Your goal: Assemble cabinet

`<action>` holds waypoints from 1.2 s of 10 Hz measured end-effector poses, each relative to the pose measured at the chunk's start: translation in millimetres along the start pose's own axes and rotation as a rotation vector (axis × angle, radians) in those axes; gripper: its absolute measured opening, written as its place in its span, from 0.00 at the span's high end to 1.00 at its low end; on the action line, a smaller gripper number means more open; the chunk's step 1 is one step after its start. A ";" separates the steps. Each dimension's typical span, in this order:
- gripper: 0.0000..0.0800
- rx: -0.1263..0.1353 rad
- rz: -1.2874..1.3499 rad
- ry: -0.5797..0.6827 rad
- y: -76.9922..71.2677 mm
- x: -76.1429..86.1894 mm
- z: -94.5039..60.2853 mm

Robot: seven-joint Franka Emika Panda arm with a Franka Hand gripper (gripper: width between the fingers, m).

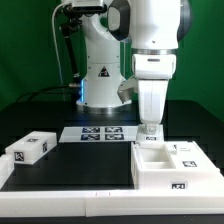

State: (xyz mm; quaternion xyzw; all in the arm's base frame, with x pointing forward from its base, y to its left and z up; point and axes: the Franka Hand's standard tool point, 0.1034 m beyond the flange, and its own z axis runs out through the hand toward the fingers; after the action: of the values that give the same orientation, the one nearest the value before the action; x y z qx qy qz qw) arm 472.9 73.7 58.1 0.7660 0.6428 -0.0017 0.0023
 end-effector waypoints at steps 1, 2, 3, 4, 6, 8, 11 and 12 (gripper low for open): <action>0.91 -0.002 -0.001 0.002 3.3 0.1 0.6; 0.91 -0.003 -0.005 0.003 6.1 -0.8 1.0; 0.91 -0.003 -0.019 0.004 8.2 -1.4 2.2; 0.91 -0.005 -0.031 0.007 12.0 -1.7 3.2; 0.91 -0.013 -0.077 0.007 19.6 -2.6 3.0; 0.91 -0.014 -0.070 0.008 19.5 -2.5 3.0; 0.91 -0.014 -0.069 0.008 19.6 -2.5 3.0; 0.91 -0.014 -0.076 0.009 21.5 -2.5 3.3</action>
Offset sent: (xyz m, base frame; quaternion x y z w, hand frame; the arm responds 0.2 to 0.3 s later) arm 0.0149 0.0028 -0.0068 0.0144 0.0156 -0.0506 0.9985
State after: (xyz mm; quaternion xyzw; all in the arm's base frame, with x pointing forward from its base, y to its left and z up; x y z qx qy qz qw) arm 493.7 67.5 54.8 0.7411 0.6713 0.0061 0.0049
